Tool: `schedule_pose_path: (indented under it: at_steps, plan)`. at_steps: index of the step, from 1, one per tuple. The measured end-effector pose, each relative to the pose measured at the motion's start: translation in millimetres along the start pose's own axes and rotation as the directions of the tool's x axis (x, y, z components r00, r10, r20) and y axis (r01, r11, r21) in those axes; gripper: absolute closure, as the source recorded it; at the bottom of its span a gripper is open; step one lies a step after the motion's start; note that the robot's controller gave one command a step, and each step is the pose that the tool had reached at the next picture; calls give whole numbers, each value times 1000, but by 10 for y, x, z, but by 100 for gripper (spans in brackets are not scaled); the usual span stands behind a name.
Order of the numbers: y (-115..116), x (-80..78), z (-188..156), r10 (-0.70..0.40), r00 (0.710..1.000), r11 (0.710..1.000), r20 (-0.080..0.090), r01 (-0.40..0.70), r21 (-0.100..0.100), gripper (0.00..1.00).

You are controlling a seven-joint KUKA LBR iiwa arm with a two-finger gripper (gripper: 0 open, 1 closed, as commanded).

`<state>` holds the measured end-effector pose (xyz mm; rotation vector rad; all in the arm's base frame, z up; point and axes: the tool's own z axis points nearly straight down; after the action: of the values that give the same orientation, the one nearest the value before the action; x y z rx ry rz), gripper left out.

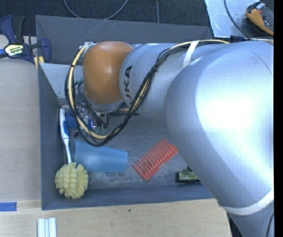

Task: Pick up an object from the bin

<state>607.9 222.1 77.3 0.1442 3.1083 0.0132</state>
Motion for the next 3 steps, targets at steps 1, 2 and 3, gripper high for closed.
schedule_pose_path:
  at_steps: [1,2,3]
  plan:
    - [117,-112,3,22,1000,1000,0,-22,2,100]
    - [12,35,-77,10,1000,1000,7,-10,-2,100]
    - [14,50,-160,21,1000,1000,6,-21,-2,100]
